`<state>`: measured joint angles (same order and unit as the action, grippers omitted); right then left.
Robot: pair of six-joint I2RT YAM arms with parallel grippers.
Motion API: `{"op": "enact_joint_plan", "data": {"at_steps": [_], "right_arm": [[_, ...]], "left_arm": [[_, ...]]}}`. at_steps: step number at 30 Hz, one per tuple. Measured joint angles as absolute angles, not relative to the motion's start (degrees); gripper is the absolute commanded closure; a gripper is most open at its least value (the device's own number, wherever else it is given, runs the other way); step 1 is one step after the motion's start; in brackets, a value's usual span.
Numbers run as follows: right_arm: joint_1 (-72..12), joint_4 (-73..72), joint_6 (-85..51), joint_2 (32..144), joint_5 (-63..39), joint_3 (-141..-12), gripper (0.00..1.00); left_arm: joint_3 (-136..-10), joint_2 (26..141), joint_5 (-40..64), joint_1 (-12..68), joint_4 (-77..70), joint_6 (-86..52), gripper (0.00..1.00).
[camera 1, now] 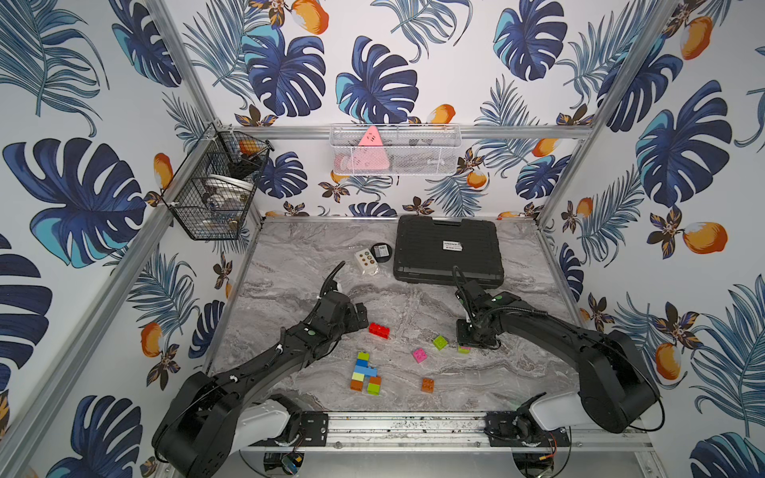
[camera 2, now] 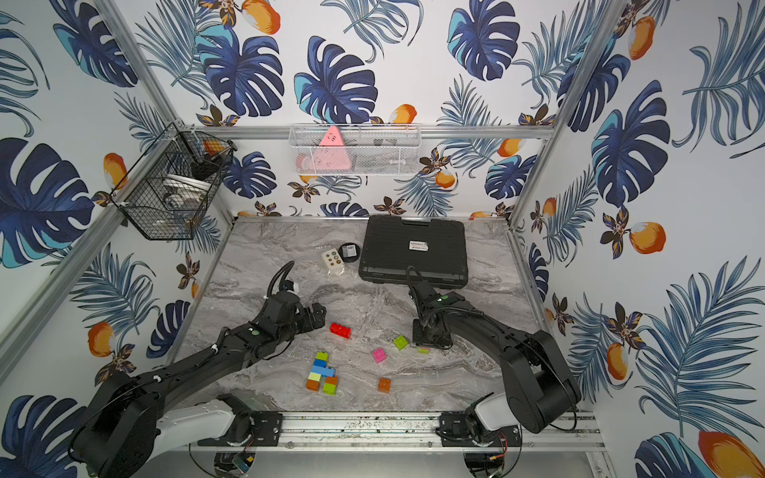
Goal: Assemble the letter h with lego
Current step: Assemble the lego brick with the lego brick.
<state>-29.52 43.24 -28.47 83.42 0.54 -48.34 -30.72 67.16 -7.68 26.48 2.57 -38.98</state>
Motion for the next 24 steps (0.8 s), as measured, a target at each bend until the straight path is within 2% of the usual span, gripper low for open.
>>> {"op": "enact_joint_plan", "data": {"at_steps": [13, 24], "right_arm": [[-29.8, 42.2, -32.5, 79.0, -1.1, -44.6, 0.72], [-33.2, 38.0, -37.6, 78.1, 2.4, -41.3, 0.75]], "left_arm": [[-30.7, 67.3, -7.6, 26.5, 2.6, -39.1, 0.01], [-30.7, 67.4, -7.7, 26.5, 2.5, -39.1, 0.01]]}}
